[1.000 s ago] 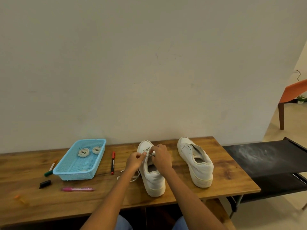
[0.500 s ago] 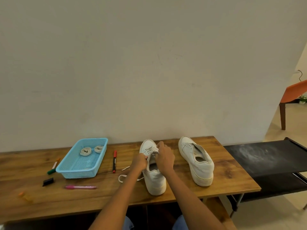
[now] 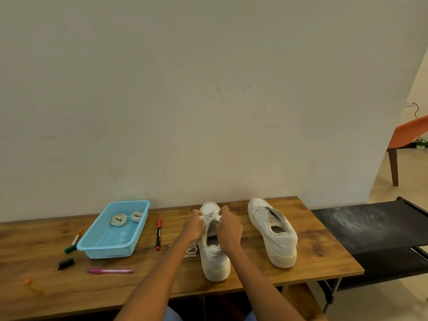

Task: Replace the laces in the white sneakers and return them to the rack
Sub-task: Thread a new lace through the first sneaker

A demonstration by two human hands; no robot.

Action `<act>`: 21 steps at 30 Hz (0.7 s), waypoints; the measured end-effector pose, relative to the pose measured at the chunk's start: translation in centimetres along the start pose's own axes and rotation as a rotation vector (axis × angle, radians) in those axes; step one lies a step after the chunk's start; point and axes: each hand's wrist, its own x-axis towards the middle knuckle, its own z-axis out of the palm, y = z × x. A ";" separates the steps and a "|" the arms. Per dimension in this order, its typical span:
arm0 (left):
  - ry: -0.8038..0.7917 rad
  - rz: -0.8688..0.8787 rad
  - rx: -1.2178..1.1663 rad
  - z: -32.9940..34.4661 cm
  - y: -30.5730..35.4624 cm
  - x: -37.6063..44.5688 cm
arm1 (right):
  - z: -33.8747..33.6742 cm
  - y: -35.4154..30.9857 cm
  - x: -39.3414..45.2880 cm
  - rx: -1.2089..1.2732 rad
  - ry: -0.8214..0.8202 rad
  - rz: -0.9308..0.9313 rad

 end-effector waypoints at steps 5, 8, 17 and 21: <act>0.468 0.002 -0.582 -3.0 1.8 -0.5 | -0.3 0.2 -0.1 -0.027 -0.039 0.005; 0.548 0.016 -0.823 -5.6 3.2 -1.0 | -1.0 0.2 0.5 -0.039 -0.152 -0.028; 0.491 -0.033 -1.060 -9.6 6.1 -2.2 | -6.1 -1.2 4.1 0.047 -0.390 -0.150; 0.463 -0.049 -0.999 -8.7 5.6 -2.5 | -6.4 -4.0 2.8 0.163 -0.557 -0.310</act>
